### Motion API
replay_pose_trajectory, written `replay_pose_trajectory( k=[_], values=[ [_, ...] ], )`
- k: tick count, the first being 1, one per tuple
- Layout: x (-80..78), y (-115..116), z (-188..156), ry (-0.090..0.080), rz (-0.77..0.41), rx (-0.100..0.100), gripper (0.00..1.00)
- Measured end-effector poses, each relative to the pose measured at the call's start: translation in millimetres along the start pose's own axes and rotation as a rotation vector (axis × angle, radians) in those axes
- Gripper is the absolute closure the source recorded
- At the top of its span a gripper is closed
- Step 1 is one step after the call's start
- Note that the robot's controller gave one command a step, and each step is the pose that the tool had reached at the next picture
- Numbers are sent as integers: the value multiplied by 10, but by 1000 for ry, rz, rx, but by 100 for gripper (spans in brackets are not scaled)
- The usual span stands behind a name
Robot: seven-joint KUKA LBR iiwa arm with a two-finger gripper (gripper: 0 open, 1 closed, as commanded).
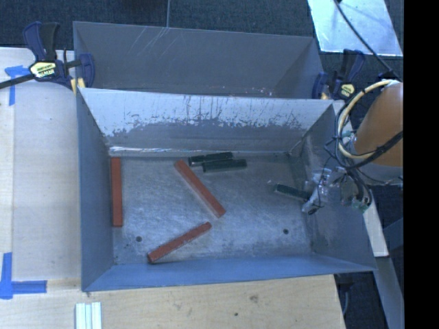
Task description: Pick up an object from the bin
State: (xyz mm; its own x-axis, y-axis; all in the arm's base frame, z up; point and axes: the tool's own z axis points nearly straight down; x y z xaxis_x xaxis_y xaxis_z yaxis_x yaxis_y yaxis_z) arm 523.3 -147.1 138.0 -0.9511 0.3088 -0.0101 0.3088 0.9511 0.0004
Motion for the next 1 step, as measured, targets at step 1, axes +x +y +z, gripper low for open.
replay_pose_trajectory(
  k=[1],
  values=[
    [-29,-5,-547,0,-1,0,100]
  ],
)
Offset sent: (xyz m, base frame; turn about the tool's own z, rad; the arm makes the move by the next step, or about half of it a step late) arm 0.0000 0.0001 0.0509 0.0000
